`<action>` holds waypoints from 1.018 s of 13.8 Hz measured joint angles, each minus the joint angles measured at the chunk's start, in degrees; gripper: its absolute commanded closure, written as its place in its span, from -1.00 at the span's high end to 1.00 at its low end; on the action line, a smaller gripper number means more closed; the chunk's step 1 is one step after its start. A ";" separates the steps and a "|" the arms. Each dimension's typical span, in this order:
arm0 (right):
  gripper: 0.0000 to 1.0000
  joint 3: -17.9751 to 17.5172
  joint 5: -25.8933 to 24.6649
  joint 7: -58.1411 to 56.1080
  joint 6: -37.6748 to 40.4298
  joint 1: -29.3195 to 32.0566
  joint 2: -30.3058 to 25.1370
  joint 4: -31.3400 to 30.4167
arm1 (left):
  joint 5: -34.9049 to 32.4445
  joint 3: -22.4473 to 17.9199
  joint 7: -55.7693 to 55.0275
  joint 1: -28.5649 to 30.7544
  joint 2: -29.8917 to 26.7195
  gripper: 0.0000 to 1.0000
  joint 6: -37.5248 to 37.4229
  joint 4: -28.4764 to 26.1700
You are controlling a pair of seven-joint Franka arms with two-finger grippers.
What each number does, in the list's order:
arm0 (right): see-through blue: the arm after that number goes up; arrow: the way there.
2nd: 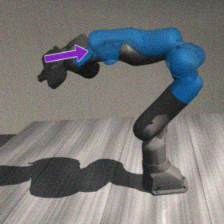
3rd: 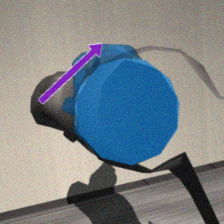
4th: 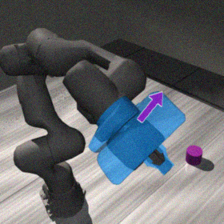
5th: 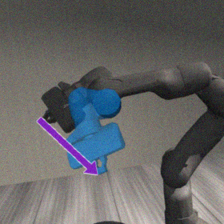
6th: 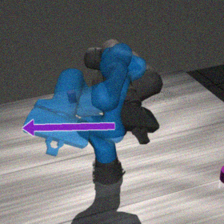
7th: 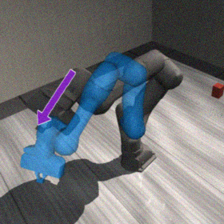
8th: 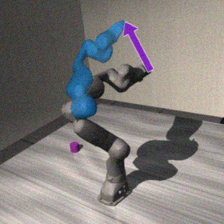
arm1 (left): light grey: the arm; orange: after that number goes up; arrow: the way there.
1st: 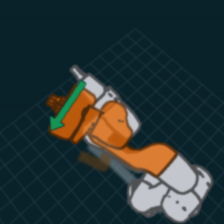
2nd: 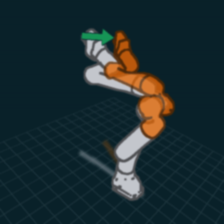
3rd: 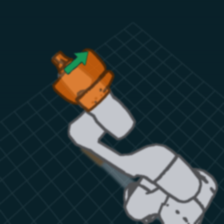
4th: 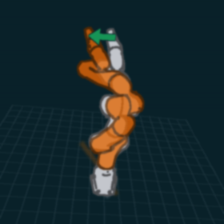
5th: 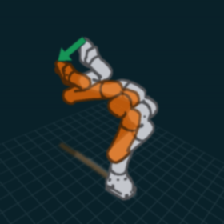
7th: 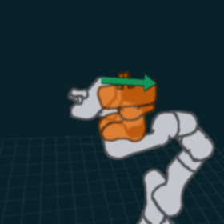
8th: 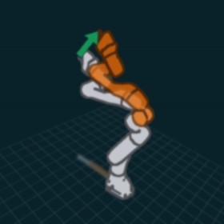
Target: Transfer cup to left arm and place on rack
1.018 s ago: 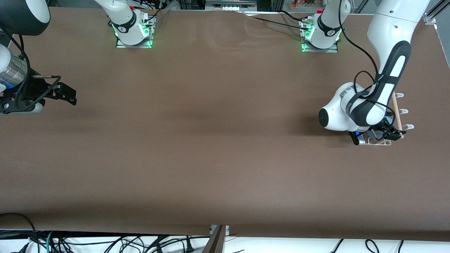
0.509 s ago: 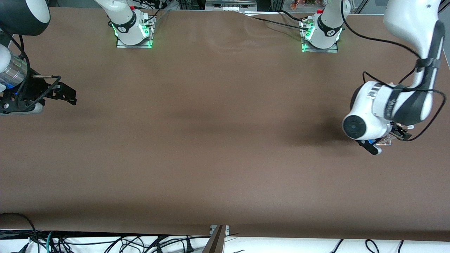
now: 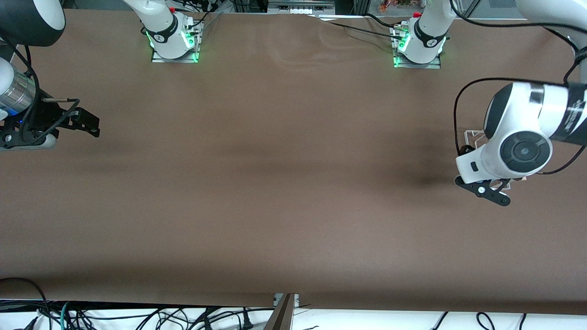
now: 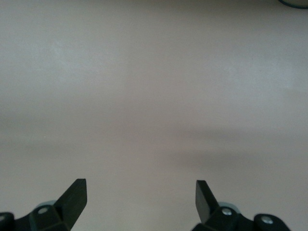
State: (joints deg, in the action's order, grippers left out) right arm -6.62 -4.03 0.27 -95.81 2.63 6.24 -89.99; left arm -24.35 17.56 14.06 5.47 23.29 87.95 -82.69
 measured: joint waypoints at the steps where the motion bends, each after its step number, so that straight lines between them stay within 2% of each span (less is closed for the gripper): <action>1: 1.00 0.00 0.00 0.00 0.00 0.00 0.00 0.00 | 1.20 1.05 0.00 0.00 -1.04 1.00 -0.26 1.57; 4: 1.00 0.00 0.00 0.00 0.00 0.01 0.00 0.00 | 6.14 3.00 -0.37 -0.22 -2.98 1.00 -0.28 6.56; 6: 1.00 0.00 0.00 0.00 0.00 0.01 0.00 0.00 | 11.24 0.90 -0.54 -0.53 -4.15 1.00 0.98 8.00; 7: 1.00 0.00 0.00 0.00 0.00 0.01 0.00 0.00 | 14.10 -2.06 -0.54 -1.58 -4.93 1.00 1.47 7.57; 8: 1.00 0.00 0.00 0.00 0.00 0.01 0.00 0.00 | 16.86 -5.37 -0.56 -2.90 -5.98 1.00 3.20 6.00; 10: 1.00 0.00 0.00 0.00 0.00 0.01 0.00 0.00 | 22.33 -10.92 -1.55 -4.84 -10.20 1.00 9.74 -1.68; 12: 1.00 0.00 0.00 0.00 0.00 0.02 0.00 0.00 | 24.06 -13.63 -4.66 -6.43 -16.14 1.00 14.56 -11.71; 14: 1.00 0.00 0.00 0.00 0.00 0.07 0.02 0.00 | 24.10 -14.19 -6.82 -7.32 -20.73 1.00 15.75 -17.83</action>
State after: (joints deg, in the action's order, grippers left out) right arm -6.62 -4.03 0.27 -95.81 2.70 6.25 -89.99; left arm -0.25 3.37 7.24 -1.85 2.55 103.70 -100.52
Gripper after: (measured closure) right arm 0.000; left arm 0.000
